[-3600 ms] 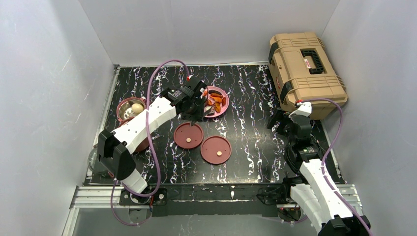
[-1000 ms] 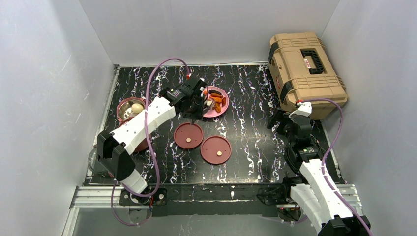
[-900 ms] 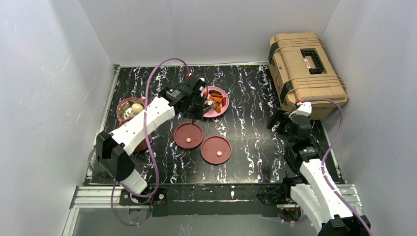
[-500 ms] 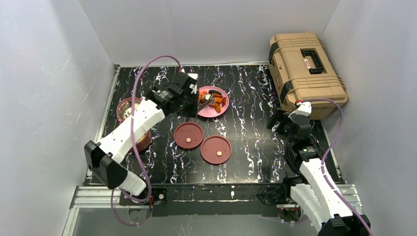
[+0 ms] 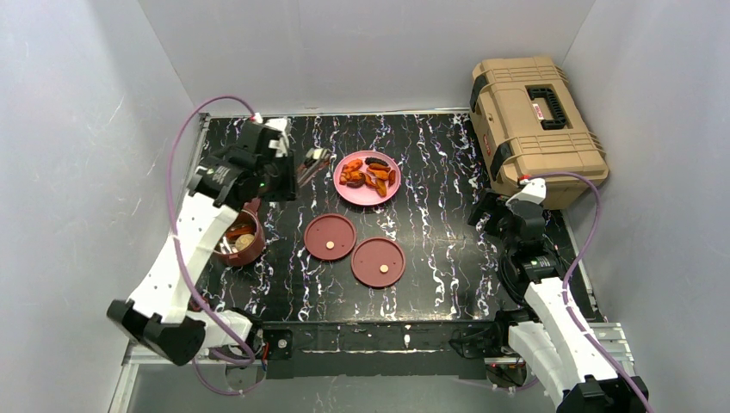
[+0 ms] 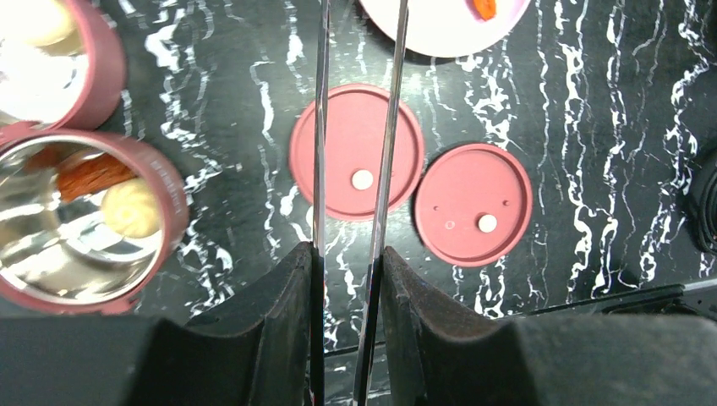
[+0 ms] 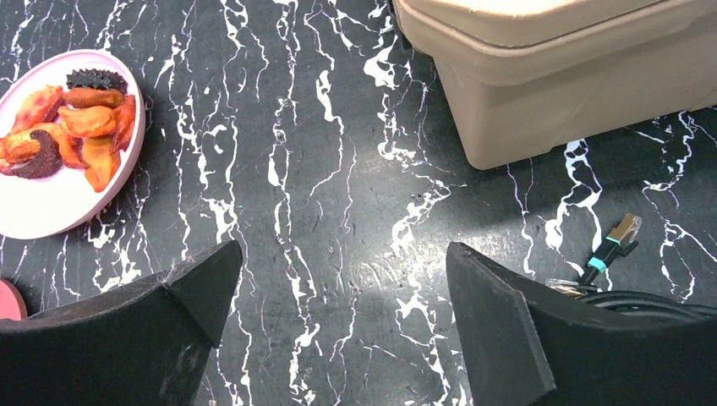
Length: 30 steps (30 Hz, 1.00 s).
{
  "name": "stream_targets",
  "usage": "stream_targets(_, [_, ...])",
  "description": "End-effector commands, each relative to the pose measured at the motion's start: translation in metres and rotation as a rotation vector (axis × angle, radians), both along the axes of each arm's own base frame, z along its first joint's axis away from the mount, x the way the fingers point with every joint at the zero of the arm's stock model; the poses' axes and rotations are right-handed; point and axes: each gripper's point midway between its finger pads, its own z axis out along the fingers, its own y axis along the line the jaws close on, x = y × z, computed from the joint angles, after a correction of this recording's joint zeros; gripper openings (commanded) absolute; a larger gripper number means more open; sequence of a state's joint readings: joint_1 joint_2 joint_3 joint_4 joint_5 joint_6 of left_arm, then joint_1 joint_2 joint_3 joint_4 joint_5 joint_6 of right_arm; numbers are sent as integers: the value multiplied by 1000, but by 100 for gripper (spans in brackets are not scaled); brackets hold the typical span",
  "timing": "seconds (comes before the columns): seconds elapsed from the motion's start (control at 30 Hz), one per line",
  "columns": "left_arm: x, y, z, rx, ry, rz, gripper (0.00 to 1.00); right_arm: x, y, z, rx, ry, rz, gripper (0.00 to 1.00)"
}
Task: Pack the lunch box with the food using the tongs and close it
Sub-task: Pick up the fake food from the plate, then place the fake food in the packing box.
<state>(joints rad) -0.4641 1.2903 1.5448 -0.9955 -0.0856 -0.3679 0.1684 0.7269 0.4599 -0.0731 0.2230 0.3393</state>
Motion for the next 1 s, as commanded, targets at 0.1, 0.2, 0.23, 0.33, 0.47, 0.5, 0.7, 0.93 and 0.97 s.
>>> stream_targets(0.1, [-49, 60, 9, 76, 16, 97, 9, 6, -4, 12, -11, -39, -21, 100])
stream_targets(0.2, [-67, 79, 4, 121, 47, 158, 9, 5, -4, 13, -10, -41, -22, 100])
stream_targets(0.23, [-72, 86, 3, 141, 50, 183, 10, 5, -4, 13, -9, -44, -23, 100])
stream_targets(0.33, [-88, 103, 1, 179, 66, 240, 10, 5, -4, 13, -9, -43, -21, 100])
stream_targets(0.47, [-103, 118, 2, 214, 71, 297, 10, 5, -4, 13, -6, -46, -21, 100])
stream_targets(0.5, [-106, 121, 3, 217, 67, 307, 10, 5, -4, 13, -7, -46, -21, 100])
stream_targets(0.7, [-119, 134, 12, 252, 50, 344, 10, 5, -4, 13, -7, -45, -20, 100])
stream_targets(0.93, [-138, 156, 13, 324, 47, 403, 11, 5, -4, 12, -6, -43, -20, 100])
stream_targets(0.97, [-140, 157, 13, 328, 49, 410, 11, 5, -3, 12, -5, -42, -18, 100])
